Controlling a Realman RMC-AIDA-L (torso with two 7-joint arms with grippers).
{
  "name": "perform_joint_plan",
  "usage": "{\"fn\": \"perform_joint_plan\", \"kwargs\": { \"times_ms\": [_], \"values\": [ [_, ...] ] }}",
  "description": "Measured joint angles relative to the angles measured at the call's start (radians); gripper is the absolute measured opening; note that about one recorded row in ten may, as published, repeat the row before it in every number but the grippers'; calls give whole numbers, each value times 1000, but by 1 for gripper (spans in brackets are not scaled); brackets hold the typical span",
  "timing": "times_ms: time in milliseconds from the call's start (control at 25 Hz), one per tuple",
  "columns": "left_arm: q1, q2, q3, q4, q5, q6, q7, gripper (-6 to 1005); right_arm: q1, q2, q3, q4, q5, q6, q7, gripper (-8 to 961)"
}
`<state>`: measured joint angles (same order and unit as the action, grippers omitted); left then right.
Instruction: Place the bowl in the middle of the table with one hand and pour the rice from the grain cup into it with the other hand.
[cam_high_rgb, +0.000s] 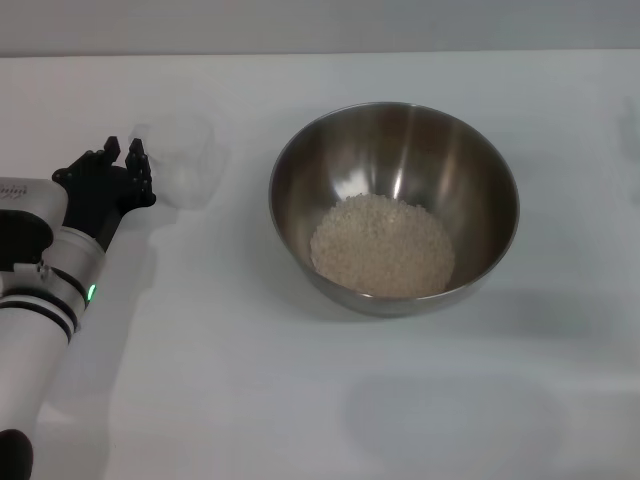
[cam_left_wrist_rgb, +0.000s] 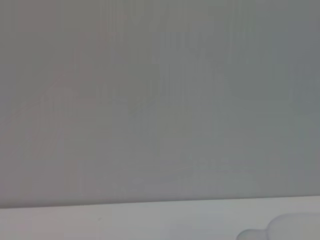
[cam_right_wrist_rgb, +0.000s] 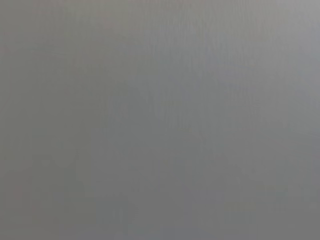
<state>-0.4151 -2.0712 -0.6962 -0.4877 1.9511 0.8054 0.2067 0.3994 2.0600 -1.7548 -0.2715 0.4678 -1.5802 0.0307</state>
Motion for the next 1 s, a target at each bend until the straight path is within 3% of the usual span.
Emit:
{"fn": "perform_joint_plan", "kwargs": {
  "times_ms": [320, 520, 560, 600, 800, 840, 880, 960, 1000],
  "values": [
    [34, 4, -2, -9, 0, 1, -7, 284, 3, -3, -1, 0, 0, 5, 0, 478],
    [120, 10, -2, -63, 5, 61, -19, 456, 7, -5, 0, 6, 0, 8, -2, 478],
    [146, 11, 0, -73, 16, 102, -33, 494, 7, -5, 0, 8, 1, 8, -2, 478],
    [191, 7, 0, -65, 64, 223, -83, 533, 4, -2, 1, 11, 5, 8, -1, 478],
    [220, -1, 1, -19, 127, 393, -155, 724, -7, 17, 2, 49, 9, 19, 26, 478],
    [228, -5, 7, 33, 153, 535, -204, 727, -7, 17, 2, 49, 9, 19, 26, 478],
    [226, -4, 15, 55, 154, 591, -217, 730, -13, 21, -1, 61, 9, 58, 69, 478],
    [224, -3, 18, 63, 155, 610, -221, 730, -16, 22, -5, 68, 7, 96, 105, 478],
    [214, -1, 25, 95, 156, 663, -228, 730, -12, 21, -14, 88, -17, 198, 194, 478]
  ]
}}
